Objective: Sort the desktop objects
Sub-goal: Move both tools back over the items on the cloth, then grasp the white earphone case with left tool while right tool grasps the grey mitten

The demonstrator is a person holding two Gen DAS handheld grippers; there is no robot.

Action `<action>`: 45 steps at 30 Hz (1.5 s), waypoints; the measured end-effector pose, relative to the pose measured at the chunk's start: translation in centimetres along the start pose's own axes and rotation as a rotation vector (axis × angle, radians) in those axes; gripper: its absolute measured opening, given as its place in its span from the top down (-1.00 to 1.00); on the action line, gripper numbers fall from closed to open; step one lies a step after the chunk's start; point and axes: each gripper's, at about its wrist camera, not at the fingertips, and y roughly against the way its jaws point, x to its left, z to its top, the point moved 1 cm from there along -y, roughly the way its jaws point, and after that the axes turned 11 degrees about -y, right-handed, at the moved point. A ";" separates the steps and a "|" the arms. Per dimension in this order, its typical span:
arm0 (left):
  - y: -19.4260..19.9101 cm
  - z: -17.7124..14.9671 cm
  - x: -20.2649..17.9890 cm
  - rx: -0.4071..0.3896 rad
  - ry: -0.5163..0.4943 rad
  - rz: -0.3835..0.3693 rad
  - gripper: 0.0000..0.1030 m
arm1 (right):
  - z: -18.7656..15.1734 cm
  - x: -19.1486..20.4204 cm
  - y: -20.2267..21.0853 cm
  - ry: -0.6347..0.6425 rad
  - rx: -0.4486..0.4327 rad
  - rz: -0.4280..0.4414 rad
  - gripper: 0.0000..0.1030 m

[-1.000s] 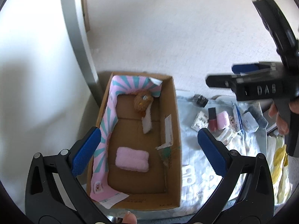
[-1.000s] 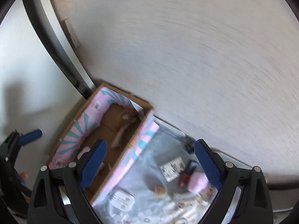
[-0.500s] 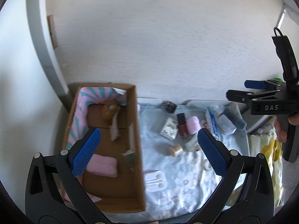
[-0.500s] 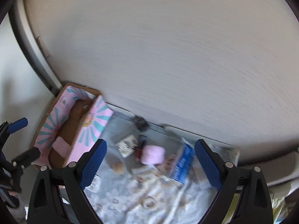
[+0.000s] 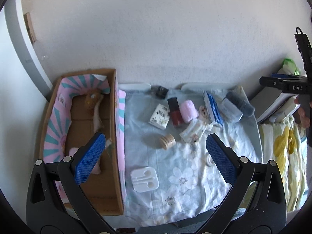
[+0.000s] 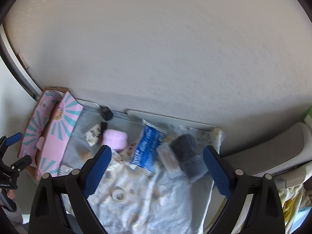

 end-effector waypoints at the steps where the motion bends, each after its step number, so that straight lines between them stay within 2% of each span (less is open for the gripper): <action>1: -0.1 -0.3 -0.3 0.001 0.001 0.007 -0.99 | -0.2 -0.8 -0.5 -0.007 0.010 0.005 -0.82; 7: -0.8 -3.2 -1.9 -0.030 0.054 0.057 -0.99 | -0.9 -4.3 -2.9 0.006 0.048 0.029 -0.82; 11: -1.9 -6.8 -3.0 -0.061 0.129 0.095 -0.99 | -1.0 -6.2 -5.1 0.018 0.075 0.052 -0.82; 15: -3.9 -10.3 -4.4 -0.036 0.151 0.143 -0.99 | -1.4 -7.5 -7.5 0.037 0.091 0.076 -0.82; 20: -7.3 -13.4 -5.4 -0.015 0.159 0.220 -0.97 | -2.1 -8.5 -10.3 0.063 0.126 0.063 -0.82; 27: -11.1 -13.8 -5.0 0.002 0.195 0.285 -0.96 | -2.3 -9.5 -12.3 0.073 0.168 0.085 -0.81; 34: -12.8 -13.7 -3.2 0.035 0.349 0.350 -0.95 | -2.3 -9.8 -13.2 0.099 0.179 0.084 -0.81; 39: -13.2 -13.9 -2.9 0.051 0.384 0.356 -0.95 | -1.8 -9.8 -13.7 0.120 0.194 0.102 -0.68; 41: -13.5 -14.2 -2.8 0.060 0.387 0.359 -0.87 | -1.5 -9.9 -14.1 0.133 0.213 0.122 -0.36; 45: -13.4 -14.6 -3.0 0.059 0.375 0.390 -0.73 | -1.2 -9.9 -15.2 0.145 0.253 0.146 -0.17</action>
